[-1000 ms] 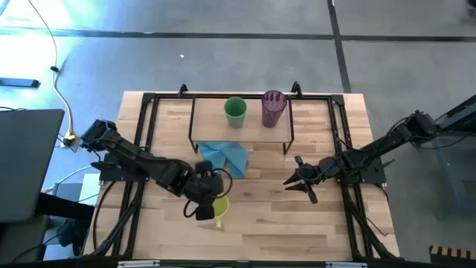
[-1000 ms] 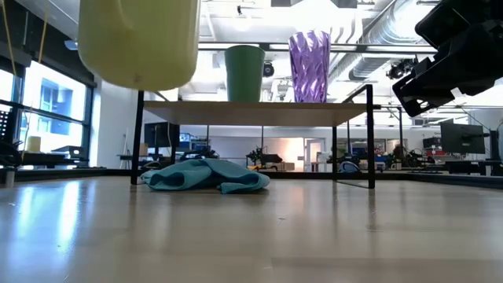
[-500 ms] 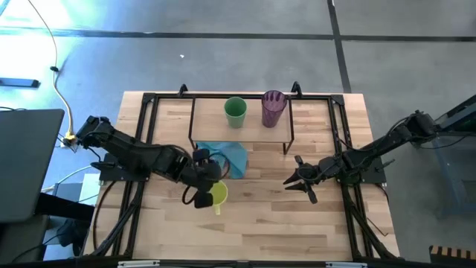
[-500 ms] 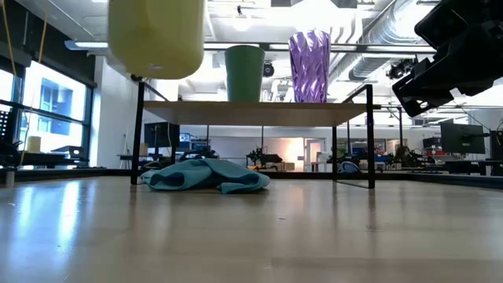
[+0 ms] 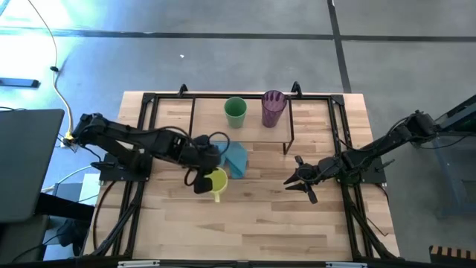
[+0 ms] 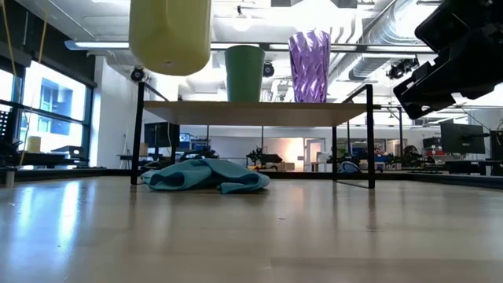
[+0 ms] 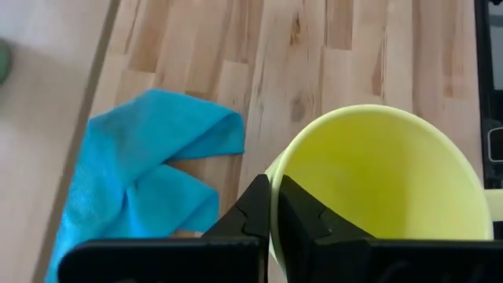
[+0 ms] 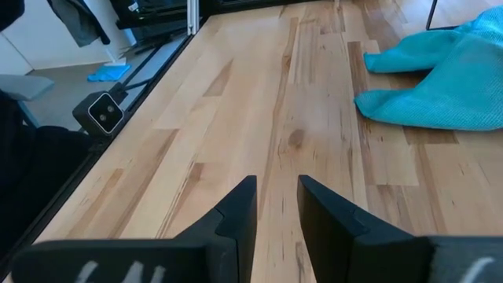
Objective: Stack small to large cups/mugs on shelf
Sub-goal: Put the yellow cup on the shelf
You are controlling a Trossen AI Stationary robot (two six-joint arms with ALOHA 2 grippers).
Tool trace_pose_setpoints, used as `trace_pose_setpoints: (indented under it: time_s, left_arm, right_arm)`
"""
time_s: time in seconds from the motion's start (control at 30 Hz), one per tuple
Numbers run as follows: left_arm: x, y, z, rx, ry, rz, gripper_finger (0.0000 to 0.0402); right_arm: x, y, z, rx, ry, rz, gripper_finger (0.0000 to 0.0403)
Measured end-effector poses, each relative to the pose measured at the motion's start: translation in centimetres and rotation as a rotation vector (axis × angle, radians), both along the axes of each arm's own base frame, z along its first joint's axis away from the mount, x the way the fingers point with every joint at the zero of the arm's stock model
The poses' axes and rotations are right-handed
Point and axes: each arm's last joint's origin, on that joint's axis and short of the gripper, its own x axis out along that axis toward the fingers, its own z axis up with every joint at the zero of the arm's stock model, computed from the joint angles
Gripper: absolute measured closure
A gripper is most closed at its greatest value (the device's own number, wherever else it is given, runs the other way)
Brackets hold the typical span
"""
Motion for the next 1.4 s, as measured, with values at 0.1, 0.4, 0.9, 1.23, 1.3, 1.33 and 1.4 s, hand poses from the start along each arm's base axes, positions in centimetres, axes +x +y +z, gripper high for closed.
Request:
trace_pose_setpoints:
  time_s: [0.1,0.4,0.9,1.23,1.3,1.33,1.4]
  left_arm:
    - [-0.6,0.6,0.6,0.004,-0.014,0.005,0.0401]
    - [-2.6,2.5,2.3,0.040,-0.043,0.011,0.0401]
    - [-4.4,7.6,3.3,0.032,-0.055,0.007,0.0401]
    - [-5.3,10.7,3.3,0.066,-0.045,-0.046,0.0401]
    - [-5.5,11.3,3.3,0.081,-0.042,-0.058,0.0401]
    - [-5.6,11.6,3.3,0.085,-0.042,-0.063,0.0401]
    - [-5.9,12.3,3.3,0.092,-0.043,-0.066,0.0401]
  right_arm:
    - [0.0,0.0,0.0,-0.001,0.002,0.000,0.0320]
    - [0.0,0.0,-0.1,-0.003,0.008,0.000,0.0320]
    - [0.0,0.0,-0.1,0.007,0.012,-0.005,0.0320]
    - [0.0,0.0,-0.1,0.032,0.020,-0.016,0.0320]
    - [0.0,0.0,-0.1,0.046,0.024,-0.022,0.0320]
    - [0.0,0.0,-0.1,0.053,0.026,-0.024,0.0320]
    - [0.0,0.0,-0.1,0.065,0.030,-0.038,0.0320]
